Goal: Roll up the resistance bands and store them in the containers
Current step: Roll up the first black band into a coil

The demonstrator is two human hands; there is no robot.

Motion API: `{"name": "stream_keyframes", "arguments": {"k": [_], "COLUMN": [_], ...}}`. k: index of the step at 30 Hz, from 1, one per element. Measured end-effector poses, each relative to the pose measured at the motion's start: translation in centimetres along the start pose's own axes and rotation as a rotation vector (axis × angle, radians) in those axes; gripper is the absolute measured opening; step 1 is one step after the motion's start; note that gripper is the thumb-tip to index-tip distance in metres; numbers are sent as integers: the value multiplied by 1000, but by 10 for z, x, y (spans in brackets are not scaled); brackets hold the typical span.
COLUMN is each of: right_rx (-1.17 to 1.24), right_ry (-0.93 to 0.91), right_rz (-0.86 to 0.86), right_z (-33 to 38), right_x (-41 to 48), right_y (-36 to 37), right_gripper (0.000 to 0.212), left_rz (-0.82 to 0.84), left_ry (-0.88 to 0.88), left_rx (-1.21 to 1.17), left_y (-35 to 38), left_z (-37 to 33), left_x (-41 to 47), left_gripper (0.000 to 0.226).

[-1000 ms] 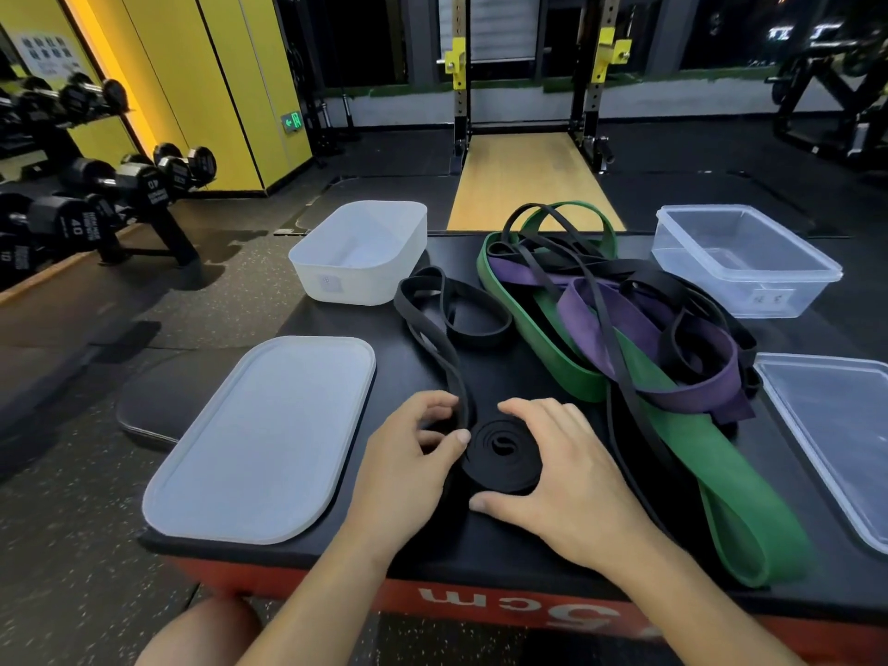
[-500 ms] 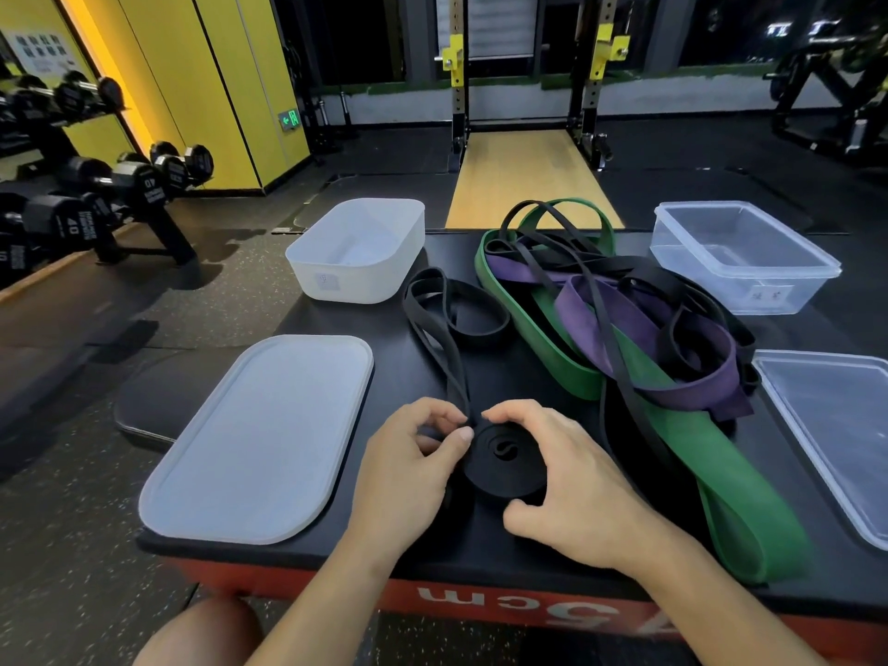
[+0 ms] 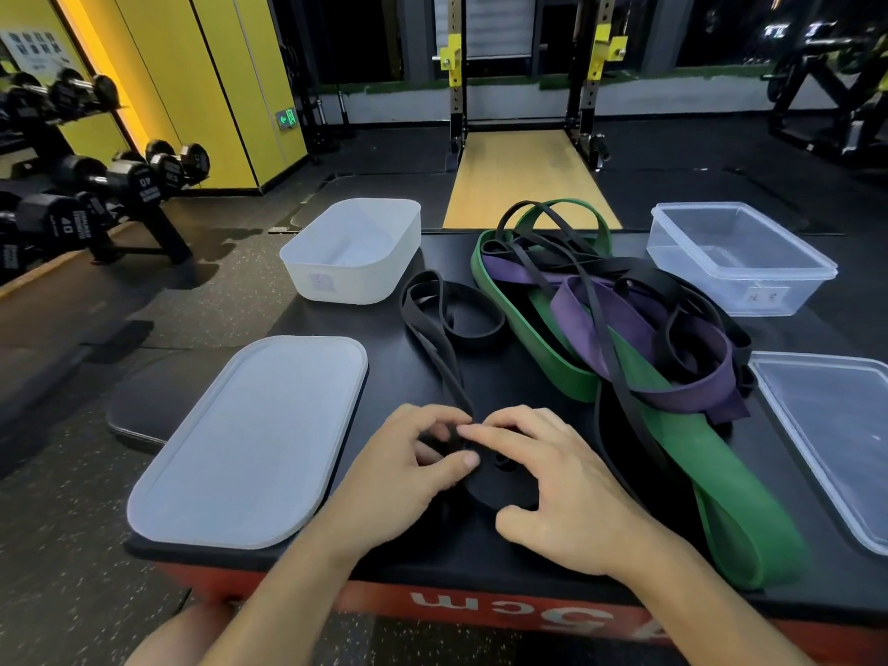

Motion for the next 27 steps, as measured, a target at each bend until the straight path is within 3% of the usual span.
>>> {"name": "stream_keyframes", "arguments": {"k": [2,4,6,8,20,27], "right_rx": [-5,-6,-9,-13,-1,2], "right_ry": [1,-5,-6,-6,-14,-15], "right_rz": [-3,-16,-24,-27,-42,-51], "right_z": [1,1,1,0,0,0], "right_x": [0,1,2,2,2,2], "right_y": [-1,-1,0,0,1,0], "right_gripper": [78,76,75,75,73,73], "left_rz": [100,112,92,65,27,9], "left_ry": [-43,-32,27,51,-105,-64], "left_rx": [9,178,459,569,344,517], "left_y": [-7,-14,-12,-6,-10,-8], "left_z": [-6,-11,-16,-20,-13,-15], "left_x": [6,17,30,42,67,68], "left_gripper": [37,38,25,11,24,24]}}
Point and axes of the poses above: each hand's wrist, its own x-axis towards the middle knuckle, its own y-axis out of the palm, z = x × y, the point moved 3 cm from there along x, towards the middle knuckle, and after that the axes turned 4 degrees about y, right-handed, at the moved point
